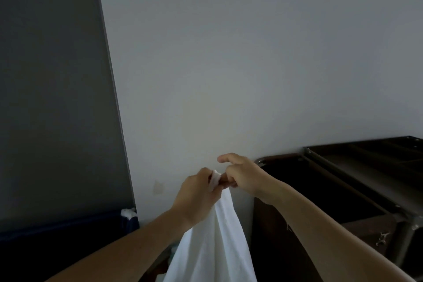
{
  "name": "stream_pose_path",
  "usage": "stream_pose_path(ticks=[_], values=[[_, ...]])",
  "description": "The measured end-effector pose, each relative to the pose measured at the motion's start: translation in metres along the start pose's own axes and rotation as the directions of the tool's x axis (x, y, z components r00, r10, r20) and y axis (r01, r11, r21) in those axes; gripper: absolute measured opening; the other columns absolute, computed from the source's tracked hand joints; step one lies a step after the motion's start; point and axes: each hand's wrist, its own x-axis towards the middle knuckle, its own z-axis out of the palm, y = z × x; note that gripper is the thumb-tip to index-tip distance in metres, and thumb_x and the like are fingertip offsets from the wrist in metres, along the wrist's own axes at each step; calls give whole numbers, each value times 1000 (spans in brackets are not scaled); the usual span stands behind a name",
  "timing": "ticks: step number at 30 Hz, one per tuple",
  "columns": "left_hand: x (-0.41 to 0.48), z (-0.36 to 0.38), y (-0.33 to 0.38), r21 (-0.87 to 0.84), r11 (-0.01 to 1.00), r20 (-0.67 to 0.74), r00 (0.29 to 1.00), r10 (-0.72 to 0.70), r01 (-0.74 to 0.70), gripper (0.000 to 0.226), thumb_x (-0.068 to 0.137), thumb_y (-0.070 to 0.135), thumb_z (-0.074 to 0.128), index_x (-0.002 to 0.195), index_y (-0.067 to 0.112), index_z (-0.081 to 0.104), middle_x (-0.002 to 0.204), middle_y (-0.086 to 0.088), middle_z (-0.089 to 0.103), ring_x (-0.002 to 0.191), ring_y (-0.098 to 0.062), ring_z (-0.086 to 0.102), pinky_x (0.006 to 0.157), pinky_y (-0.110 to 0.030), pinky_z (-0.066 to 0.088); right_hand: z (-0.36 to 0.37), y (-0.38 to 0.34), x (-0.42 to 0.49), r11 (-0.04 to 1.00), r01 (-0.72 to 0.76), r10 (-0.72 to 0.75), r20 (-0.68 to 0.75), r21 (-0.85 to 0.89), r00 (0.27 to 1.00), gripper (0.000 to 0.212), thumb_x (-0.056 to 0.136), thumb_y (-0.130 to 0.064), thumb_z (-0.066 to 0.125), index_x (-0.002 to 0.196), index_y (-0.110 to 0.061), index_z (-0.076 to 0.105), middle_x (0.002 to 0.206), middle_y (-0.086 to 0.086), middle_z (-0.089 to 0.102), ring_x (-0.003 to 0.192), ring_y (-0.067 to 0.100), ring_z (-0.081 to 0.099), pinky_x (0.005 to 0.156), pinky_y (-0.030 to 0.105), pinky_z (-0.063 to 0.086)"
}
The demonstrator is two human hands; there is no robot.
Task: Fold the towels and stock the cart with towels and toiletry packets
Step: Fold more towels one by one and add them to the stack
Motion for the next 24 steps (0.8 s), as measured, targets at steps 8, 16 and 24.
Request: stream_pose_path(ticks=[8,16,24], values=[[18,-55,1,-467,884,-148,985,-86,7,12,95,18,64,98,24,74,91,3,74,84,-12,67,74,-24,53,-21,29,-2,975,216,-211,-84,56,974,35,90,-9,60,115,-34,59,105,-12,75,101,4,66,91,29,51],[73,-141,29,-919,389,-89,995,-54,-61,24,98,17,52,111,4,68,107,-13,72,100,-26,68,84,-37,57,-58,52,-13,946,290,-312,-171,-146,934,41,78,-42,64,118,-50,58,148,-22,37,138,8,34,114,38,32],[78,-153,36,-944,326,-76,996,-43,-58,37,95,27,56,124,5,63,113,-11,66,104,-26,66,83,-39,58,-58,64,-17,972,197,-203,-36,-126,979,52,83,-22,80,115,-52,54,150,-17,33,138,17,36,116,41,36]])
